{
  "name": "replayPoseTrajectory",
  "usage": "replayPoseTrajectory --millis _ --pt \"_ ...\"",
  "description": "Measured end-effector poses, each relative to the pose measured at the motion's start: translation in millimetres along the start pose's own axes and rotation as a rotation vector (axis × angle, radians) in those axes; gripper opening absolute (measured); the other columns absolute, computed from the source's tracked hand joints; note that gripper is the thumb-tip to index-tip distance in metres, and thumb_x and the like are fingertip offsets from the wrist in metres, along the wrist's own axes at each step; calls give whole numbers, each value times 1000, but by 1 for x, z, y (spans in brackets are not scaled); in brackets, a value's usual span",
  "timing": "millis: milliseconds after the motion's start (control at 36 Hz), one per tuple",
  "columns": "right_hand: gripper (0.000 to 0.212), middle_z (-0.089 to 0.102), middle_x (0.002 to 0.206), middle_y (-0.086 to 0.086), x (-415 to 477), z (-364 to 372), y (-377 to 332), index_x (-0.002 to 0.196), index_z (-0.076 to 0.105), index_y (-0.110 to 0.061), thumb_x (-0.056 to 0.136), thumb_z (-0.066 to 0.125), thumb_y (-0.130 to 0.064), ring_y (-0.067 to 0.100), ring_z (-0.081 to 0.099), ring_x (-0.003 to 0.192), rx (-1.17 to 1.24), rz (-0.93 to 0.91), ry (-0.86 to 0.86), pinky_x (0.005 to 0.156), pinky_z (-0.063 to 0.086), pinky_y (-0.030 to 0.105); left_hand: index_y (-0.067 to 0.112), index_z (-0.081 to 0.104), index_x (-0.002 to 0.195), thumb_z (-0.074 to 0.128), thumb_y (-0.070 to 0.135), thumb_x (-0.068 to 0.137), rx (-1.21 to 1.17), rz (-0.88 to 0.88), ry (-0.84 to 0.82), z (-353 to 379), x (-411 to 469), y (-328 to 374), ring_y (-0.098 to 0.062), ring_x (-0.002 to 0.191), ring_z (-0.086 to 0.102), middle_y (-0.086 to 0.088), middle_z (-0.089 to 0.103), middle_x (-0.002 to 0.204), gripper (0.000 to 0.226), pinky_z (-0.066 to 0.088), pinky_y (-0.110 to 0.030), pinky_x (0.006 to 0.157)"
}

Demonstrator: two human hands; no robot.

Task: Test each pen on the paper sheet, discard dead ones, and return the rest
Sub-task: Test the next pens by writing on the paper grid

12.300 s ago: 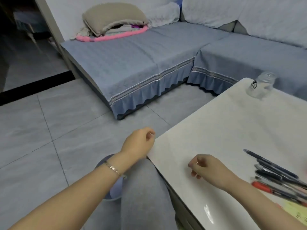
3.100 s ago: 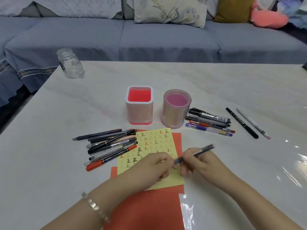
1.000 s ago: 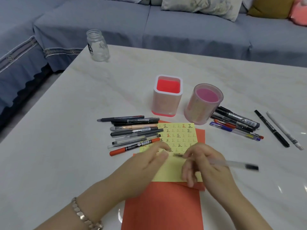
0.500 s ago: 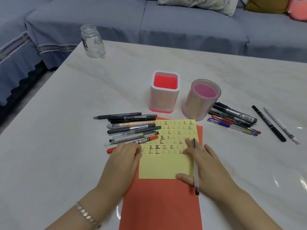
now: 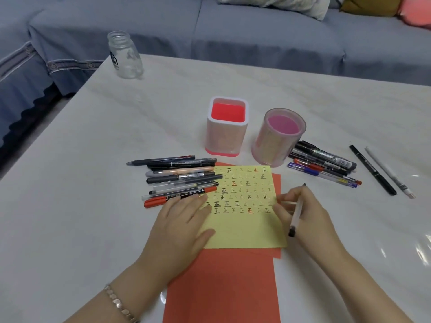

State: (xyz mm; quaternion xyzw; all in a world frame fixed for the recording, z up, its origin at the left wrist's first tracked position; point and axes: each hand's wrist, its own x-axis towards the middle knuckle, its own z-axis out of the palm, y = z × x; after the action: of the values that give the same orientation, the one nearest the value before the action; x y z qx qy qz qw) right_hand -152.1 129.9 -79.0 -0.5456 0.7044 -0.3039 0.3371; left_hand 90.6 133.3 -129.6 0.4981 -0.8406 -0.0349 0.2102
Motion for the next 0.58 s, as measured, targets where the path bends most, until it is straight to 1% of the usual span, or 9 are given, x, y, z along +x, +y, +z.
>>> replayPoseTrajectory --millis 83,111,167,250,333,417,472,556,583 --pt "22 62 87 0 3 1 1 81 44 -19 83 65 -14 23 62 87 15 73 -11 73 49 38 12 63 118 32 59 88 11 -27 -151 2 -1 0 -14 122 41 -3 58 129 64 28 -38 101" --pt "23 62 85 -1 3 1 1 80 44 -19 82 65 -12 24 62 86 19 89 -11 74 49 39 12 62 120 30 60 88 7 -35 -176 3 -2 0 -13 124 39 -3 56 130 65 28 -37 101" --pt "25 63 85 0 2 1 2 78 43 -20 81 66 -10 25 62 86 31 116 -10 74 49 39 13 61 122 35 58 86 -3 -53 -195 3 -2 -1 -12 125 37 -2 55 132 63 27 -35 102" --pt "29 65 88 4 1 1 2 77 41 -19 78 67 -6 29 63 86 84 161 -8 75 50 42 14 60 123 34 59 86 0 -65 -210 3 -2 0 -11 126 37 -1 53 134 64 25 -34 104" --pt "37 66 92 10 0 4 3 75 35 -17 76 71 -8 32 64 85 140 165 25 74 50 45 15 58 125 38 57 83 -1 -77 -214 3 -2 0 -10 126 36 0 53 135 63 22 -32 105" --pt "41 64 84 16 0 7 5 73 33 -16 76 73 -6 36 60 72 174 123 40 61 46 38 15 57 127 39 57 83 -13 -84 -210 3 -2 1 -9 127 35 0 52 135 63 16 -29 107" --pt "41 57 75 14 -1 8 9 71 33 -15 76 71 -2 25 51 63 161 82 49 55 39 30 15 55 127 39 57 83 -19 -79 -198 3 -2 2 -9 127 35 0 52 135 63 19 -31 107" --pt "40 53 66 0 -3 3 14 70 33 -14 77 68 4 1 46 50 141 53 93 45 35 13 16 55 127 40 56 83 -44 -66 -165 2 -2 4 -10 127 37 0 51 136 62 25 -36 103" --pt "39 53 65 -2 -4 0 17 69 33 -14 78 67 5 -1 46 47 134 57 113 43 33 10 16 55 127 41 56 82 -52 -59 -157 2 -1 5 -11 126 38 0 52 135 62 26 -37 102"
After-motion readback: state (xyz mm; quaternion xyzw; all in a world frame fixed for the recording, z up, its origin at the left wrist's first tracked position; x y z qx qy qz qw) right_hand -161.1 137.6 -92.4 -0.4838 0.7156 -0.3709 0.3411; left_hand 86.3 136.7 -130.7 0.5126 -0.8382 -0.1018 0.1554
